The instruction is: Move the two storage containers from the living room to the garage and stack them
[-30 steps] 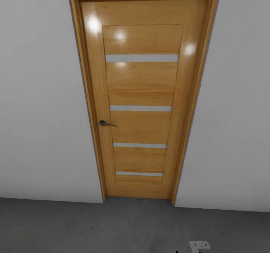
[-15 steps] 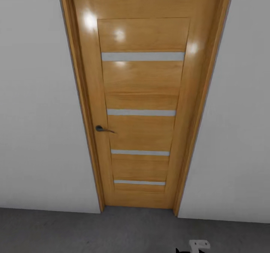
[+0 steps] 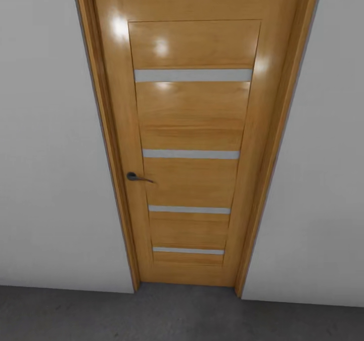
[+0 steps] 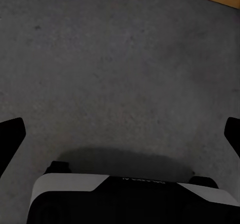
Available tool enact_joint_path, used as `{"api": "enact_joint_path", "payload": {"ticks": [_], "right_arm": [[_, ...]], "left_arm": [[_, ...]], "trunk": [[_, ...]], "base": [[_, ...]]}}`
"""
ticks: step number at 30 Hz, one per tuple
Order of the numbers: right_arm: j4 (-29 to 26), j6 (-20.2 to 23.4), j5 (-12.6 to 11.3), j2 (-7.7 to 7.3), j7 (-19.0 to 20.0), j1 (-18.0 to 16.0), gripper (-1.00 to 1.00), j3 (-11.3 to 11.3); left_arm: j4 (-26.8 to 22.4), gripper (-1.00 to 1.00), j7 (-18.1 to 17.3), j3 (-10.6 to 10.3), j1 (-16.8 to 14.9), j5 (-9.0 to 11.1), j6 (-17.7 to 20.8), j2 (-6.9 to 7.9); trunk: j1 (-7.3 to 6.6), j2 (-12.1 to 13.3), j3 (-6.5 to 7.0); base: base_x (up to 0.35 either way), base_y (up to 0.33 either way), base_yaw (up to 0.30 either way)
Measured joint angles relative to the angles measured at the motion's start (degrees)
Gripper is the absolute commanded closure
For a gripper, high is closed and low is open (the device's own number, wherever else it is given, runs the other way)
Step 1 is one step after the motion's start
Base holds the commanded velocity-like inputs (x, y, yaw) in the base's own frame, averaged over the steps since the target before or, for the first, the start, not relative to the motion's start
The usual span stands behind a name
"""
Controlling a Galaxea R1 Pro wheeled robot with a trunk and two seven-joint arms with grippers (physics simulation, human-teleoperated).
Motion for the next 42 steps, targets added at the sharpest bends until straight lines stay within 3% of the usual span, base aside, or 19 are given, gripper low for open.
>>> {"api": "enact_joint_path", "payload": {"ticks": [2,5,9,12,14,17,20,25,34,42], "right_arm": [[7.12,-6.43,3.22,-0.19,0.43,0.04,-1.00,1.53],[18.75,-15.07,6.16,-0.36,0.58,0.23,-1.00,2.09],[28.81,-26.20,7.00,-0.54,0.42,1.08,-1.00,1.93],[38.95,-42.45,5.93,-1.30,-0.06,1.56,-1.00,1.83],[42.26,-54.73,3.64,-1.78,-0.39,3.11,-1.00,1.80],[43.89,-63.68,-0.44,-2.01,-0.83,7.35,-1.00,1.77],[44.31,-65.58,-1.96,-2.07,-0.76,11.02,-1.00,1.77],[44.45,-65.58,-2.33,-1.75,-0.50,16.45,-1.00,1.86],[44.41,-64.07,-2.47,-1.43,-0.70,17.63,-1.00,1.87],[44.37,-63.68,-2.47,-1.39,-0.68,17.66,-1.00,1.86]], "left_arm": [[-0.01,-1.00,0.00,0.00,0.00,0.00,-0.06,-0.06],[-0.01,-1.00,0.00,0.01,0.00,0.00,-0.08,-0.08],[0.00,-1.00,0.02,0.00,0.00,0.00,-0.09,-0.09],[0.00,-1.00,0.06,0.06,0.00,0.00,-0.09,-0.04],[-0.01,-1.00,0.11,0.09,0.00,0.00,-0.09,-0.08],[-0.01,-1.00,0.15,0.10,0.00,0.03,-0.15,-0.17],[-0.01,-1.00,0.20,0.08,0.00,0.07,-0.17,-0.28],[-0.01,-1.00,0.23,-0.05,0.00,0.08,-0.17,-0.37],[-0.73,-1.00,0.50,-0.57,0.00,-0.17,-0.19,-0.43],[-6.88,-1.00,0.55,-0.80,0.01,-0.23,0.25,-0.60]], "trunk": [[0.00,-0.01,-0.01],[0.00,-0.01,-0.01],[0.00,-0.01,-0.01],[0.00,-0.01,0.00],[0.00,-0.02,-0.02],[0.00,-0.02,-0.02],[0.00,-0.02,-0.02],[0.00,-0.02,-0.02],[-0.03,-0.02,-0.01],[-0.03,-0.02,-0.01]], "base": [[0.001,0.000,0.000],[0.000,0.000,0.000],[0.000,0.000,0.000],[0.000,0.000,0.000],[0.000,0.000,0.000],[0.000,0.000,0.000],[0.000,0.000,0.000],[0.000,0.000,0.000],[0.219,0.000,0.000],[0.325,0.000,0.000]]}}
